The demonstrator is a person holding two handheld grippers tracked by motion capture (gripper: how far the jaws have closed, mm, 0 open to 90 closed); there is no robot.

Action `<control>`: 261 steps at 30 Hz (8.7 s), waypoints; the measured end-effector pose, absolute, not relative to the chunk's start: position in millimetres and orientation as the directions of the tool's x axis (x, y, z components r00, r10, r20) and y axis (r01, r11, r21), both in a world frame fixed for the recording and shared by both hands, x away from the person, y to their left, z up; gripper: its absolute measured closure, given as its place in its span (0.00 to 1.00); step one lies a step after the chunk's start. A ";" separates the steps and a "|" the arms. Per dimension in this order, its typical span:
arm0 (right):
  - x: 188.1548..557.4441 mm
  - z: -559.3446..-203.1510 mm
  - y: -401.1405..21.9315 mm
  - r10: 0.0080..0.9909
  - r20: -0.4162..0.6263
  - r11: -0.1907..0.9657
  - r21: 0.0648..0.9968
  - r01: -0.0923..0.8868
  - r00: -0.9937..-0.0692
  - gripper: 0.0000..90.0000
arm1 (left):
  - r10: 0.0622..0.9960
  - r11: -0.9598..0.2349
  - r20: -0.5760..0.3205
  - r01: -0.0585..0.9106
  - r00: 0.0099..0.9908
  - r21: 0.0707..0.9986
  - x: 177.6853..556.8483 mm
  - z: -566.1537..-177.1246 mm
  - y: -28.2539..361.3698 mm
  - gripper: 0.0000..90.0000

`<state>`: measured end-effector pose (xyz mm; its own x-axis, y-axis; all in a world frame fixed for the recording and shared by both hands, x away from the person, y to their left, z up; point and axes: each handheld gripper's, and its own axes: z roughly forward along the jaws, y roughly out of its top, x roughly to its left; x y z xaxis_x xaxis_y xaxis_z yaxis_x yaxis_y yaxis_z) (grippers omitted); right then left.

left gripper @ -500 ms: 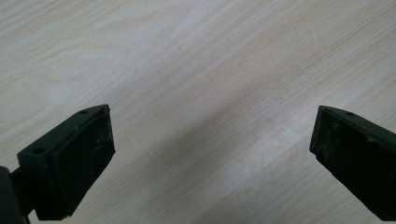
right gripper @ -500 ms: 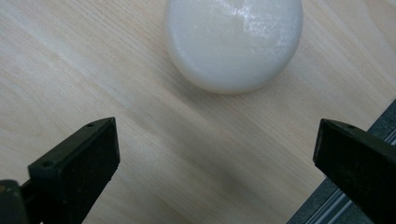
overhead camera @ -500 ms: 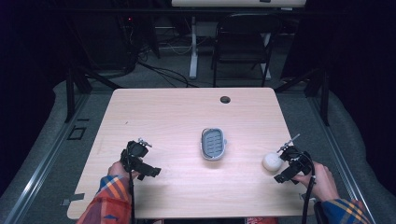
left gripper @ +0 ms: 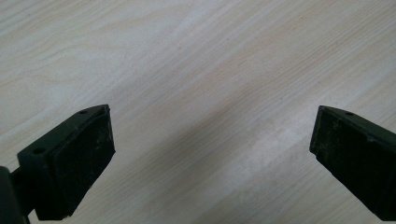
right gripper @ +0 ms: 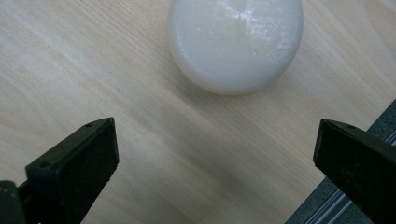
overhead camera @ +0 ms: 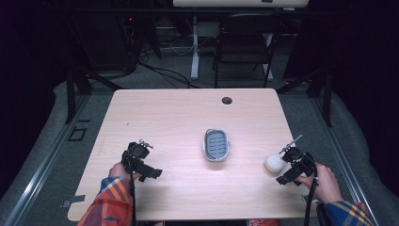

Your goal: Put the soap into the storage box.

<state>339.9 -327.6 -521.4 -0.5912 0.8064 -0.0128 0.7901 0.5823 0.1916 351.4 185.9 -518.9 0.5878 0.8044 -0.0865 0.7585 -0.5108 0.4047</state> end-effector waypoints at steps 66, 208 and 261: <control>405.6 -509.5 -301.8 0.744 -0.010 0.668 0.009 0.744 -0.668 0.00 | 0.801 -0.513 -0.093 0.758 0.592 0.403 353.7 -519.3 184.3 0.00; 450.6 -467.6 -212.3 0.644 -0.060 0.764 0.000 0.645 -0.763 0.25 | 0.799 -0.511 -0.103 0.759 0.593 0.402 354.3 -519.7 184.2 0.00; 477.7 -440.9 -134.8 0.549 -0.064 0.836 0.037 0.548 -0.833 0.25 | 0.797 -0.510 -0.109 0.759 0.594 0.405 354.1 -519.8 185.5 0.00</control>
<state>477.7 -134.8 -440.9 -0.8331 0.5494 -0.0641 0.5482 0.8355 0.0371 354.1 185.5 -519.8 0.5939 0.7972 -0.1085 0.7587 -0.5101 0.4052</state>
